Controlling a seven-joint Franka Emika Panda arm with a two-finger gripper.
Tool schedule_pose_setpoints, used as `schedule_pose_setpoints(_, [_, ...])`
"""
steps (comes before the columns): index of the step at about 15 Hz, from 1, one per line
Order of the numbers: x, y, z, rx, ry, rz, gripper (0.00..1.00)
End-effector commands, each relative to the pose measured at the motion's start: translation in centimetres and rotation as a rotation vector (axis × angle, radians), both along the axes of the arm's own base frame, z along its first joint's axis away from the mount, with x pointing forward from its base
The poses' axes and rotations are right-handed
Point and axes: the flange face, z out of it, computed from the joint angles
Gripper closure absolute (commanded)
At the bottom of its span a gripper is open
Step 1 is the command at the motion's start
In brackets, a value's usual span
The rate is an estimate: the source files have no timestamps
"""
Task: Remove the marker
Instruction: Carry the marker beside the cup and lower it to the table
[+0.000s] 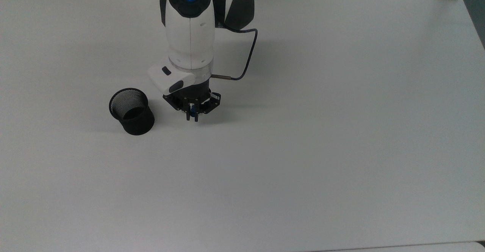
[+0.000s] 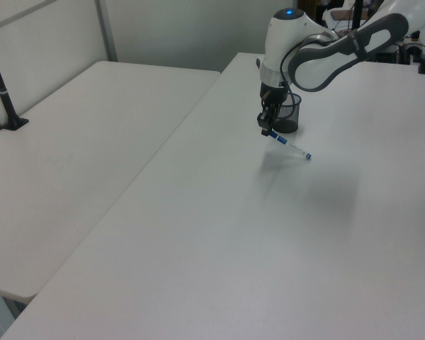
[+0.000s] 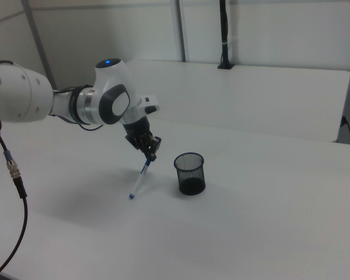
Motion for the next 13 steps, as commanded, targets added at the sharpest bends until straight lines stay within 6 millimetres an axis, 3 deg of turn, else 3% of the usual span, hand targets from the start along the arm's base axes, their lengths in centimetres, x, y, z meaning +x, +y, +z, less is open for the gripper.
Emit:
schedule_pose_setpoints(1, [1.5, 0.5, -1.2, 0.001, -0.049, 0.03, 0.98])
schedule_pose_setpoints(6, [2.1, 1.9, -2.9, 0.0, -0.088, 0.058, 0.97])
schedule_pose_setpoints(7, [2.1, 2.1, -3.0, 0.0, -0.088, 0.061, 0.92])
schedule_pose_setpoints(11, [2.1, 2.0, -3.0, 0.011, -0.088, 0.051, 0.23])
schedule_pose_setpoints(13, [2.1, 2.1, -2.8, 0.01, -0.089, 0.052, 0.04])
